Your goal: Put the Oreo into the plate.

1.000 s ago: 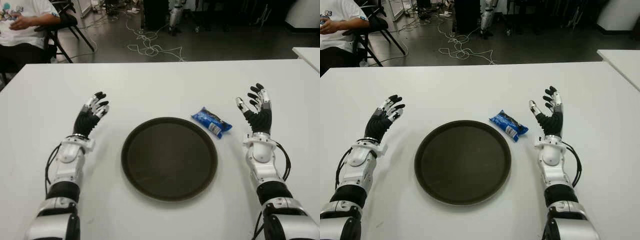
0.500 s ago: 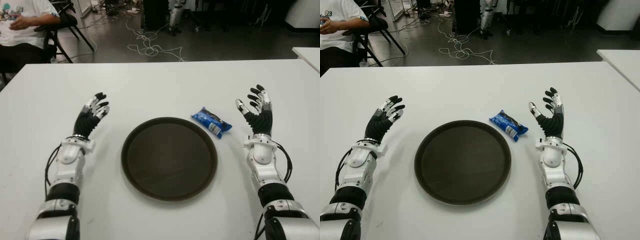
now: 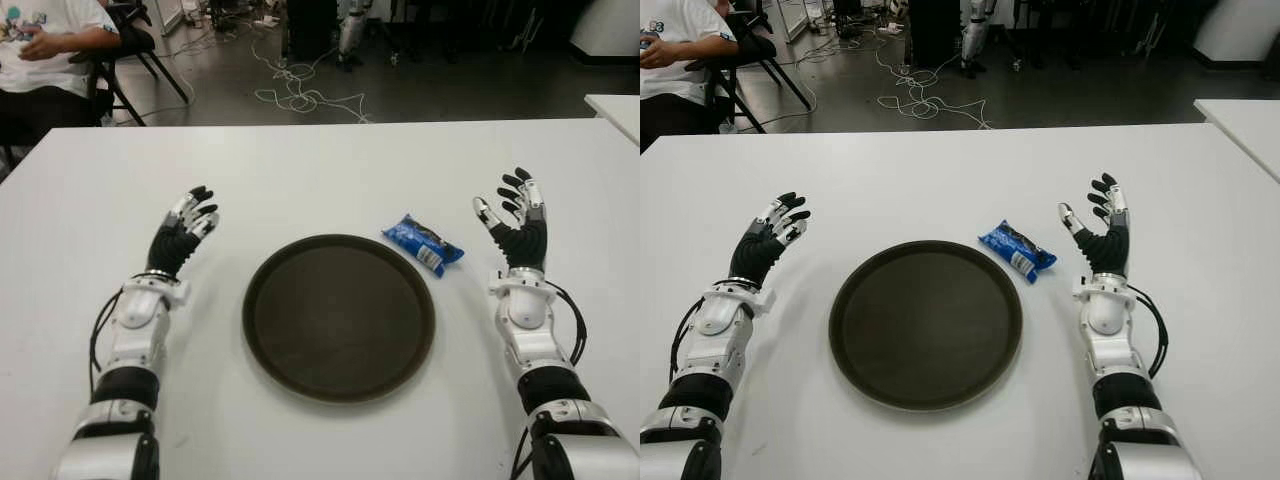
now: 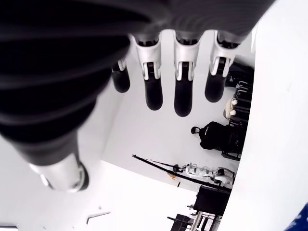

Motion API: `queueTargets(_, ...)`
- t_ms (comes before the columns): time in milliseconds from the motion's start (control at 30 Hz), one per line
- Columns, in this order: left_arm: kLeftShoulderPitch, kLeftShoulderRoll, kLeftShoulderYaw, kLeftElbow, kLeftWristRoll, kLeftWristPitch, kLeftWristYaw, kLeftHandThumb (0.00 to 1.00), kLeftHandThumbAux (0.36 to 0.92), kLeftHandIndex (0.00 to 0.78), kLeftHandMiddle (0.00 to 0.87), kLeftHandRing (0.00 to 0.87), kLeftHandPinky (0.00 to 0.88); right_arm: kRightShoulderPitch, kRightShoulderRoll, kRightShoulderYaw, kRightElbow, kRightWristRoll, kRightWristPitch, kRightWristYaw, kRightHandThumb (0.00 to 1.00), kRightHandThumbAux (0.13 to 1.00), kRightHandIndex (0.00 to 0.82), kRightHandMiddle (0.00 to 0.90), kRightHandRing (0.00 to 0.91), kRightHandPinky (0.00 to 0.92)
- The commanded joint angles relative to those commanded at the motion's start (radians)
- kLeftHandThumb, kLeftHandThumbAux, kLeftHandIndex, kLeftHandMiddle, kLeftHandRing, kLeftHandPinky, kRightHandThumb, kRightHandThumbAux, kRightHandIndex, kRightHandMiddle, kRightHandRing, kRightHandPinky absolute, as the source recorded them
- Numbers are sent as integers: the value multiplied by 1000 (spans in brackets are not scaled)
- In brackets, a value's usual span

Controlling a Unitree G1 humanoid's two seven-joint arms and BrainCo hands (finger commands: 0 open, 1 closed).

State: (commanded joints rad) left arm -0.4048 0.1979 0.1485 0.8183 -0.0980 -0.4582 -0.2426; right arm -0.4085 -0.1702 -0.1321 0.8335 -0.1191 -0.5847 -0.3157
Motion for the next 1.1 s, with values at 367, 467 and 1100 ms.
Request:
queueTargets(367, 1, -6, -8, -3, 10, -7, 16, 223, 587, 62, 128, 124, 151, 13, -50, 27, -83, -75, -8, -19, 295, 636, 95, 198, 193, 213)
queueTargets(467, 4, -9, -9, -7, 12, -7, 22, 214, 585, 65, 132, 128, 156, 23, -79, 44, -114, -149, -6, -67, 265, 637, 92, 199, 196, 210)
queueTargets(1100, 7, -12, -8, -13, 8, -1, 32, 204, 585, 63, 138, 128, 148, 22, -165, 130, -201, -390, 40, -237, 89, 621, 76, 185, 193, 183)
